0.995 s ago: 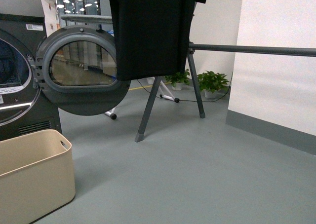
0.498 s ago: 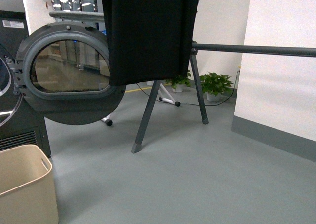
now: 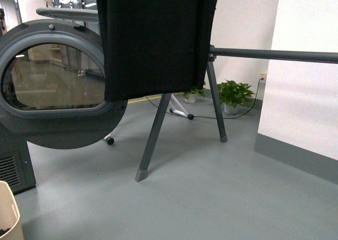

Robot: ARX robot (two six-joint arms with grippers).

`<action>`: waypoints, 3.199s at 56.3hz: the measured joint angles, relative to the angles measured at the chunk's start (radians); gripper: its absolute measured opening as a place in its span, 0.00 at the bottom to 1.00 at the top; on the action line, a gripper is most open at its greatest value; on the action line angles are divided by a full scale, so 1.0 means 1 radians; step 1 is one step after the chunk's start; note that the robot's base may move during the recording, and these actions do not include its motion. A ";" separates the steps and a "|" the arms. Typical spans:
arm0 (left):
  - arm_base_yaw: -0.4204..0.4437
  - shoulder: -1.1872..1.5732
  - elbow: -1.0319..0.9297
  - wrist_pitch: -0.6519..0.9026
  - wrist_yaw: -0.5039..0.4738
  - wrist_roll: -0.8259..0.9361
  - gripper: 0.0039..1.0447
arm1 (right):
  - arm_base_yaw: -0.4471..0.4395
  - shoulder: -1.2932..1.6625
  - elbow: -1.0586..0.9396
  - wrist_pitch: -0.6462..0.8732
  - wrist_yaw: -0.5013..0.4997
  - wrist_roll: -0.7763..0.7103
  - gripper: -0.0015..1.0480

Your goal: Move hamper under clothes hanger

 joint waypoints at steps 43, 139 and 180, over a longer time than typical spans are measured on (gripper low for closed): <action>-0.001 0.002 0.000 0.000 0.002 0.000 0.94 | -0.001 0.000 0.000 -0.001 0.005 0.000 0.92; 0.055 1.346 0.569 0.264 -0.124 0.017 0.94 | 0.099 1.378 0.458 0.472 0.018 0.200 0.92; -0.002 2.173 1.175 0.217 -0.112 0.028 0.94 | 0.188 2.229 1.262 0.193 0.105 0.163 0.92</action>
